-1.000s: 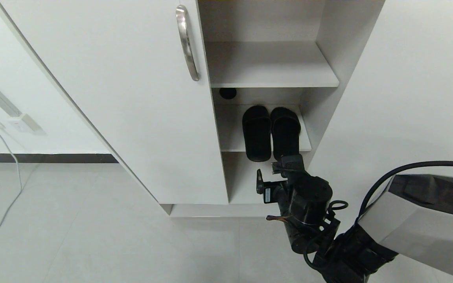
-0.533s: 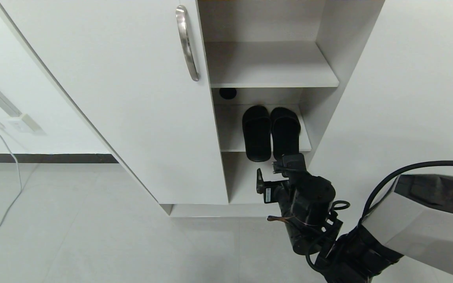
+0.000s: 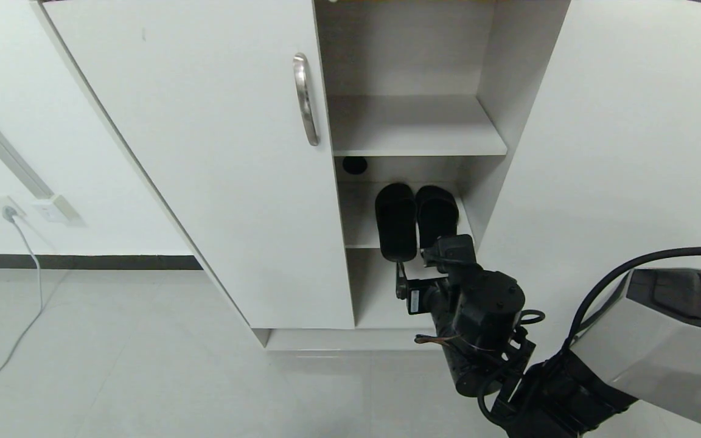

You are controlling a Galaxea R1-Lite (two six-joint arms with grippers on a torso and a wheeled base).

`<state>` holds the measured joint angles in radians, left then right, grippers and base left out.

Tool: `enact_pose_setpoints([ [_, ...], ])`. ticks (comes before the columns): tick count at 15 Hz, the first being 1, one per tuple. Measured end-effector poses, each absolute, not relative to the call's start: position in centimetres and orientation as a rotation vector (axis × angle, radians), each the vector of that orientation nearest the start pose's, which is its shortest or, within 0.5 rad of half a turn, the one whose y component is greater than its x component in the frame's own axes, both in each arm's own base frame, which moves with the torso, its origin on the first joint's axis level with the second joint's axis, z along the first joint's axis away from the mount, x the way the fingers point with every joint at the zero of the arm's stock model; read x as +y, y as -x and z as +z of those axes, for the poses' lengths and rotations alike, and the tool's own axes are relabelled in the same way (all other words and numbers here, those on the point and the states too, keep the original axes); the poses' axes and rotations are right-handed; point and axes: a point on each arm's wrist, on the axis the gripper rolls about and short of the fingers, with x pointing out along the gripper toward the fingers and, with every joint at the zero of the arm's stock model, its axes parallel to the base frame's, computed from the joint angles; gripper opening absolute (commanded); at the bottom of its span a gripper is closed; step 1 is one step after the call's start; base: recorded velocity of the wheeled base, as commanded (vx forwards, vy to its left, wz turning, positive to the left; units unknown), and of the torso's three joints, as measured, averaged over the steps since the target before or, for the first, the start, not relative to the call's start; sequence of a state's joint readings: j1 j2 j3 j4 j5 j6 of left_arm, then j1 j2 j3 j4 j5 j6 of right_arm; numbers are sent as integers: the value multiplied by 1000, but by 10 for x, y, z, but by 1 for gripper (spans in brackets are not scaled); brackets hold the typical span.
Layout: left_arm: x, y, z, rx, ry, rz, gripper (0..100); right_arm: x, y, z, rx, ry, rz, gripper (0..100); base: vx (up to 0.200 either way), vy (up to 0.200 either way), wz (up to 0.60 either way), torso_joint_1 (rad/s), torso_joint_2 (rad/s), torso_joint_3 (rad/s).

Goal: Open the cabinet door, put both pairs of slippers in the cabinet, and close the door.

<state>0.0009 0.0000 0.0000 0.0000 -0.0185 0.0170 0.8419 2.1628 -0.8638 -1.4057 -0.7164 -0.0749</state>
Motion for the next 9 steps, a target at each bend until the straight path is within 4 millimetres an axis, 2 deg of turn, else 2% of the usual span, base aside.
enact_pose_setpoints([
  [5, 0, 23, 75, 0, -23, -17, 0, 276, -265, 113, -83, 1, 125, 100, 0, 0, 0, 1, 3, 202],
  [9, 0, 23, 75, 0, -24, -17, 0, 275, -265, 114, -83, 11, 128, 100, 0, 0, 0, 0, 1, 45],
])
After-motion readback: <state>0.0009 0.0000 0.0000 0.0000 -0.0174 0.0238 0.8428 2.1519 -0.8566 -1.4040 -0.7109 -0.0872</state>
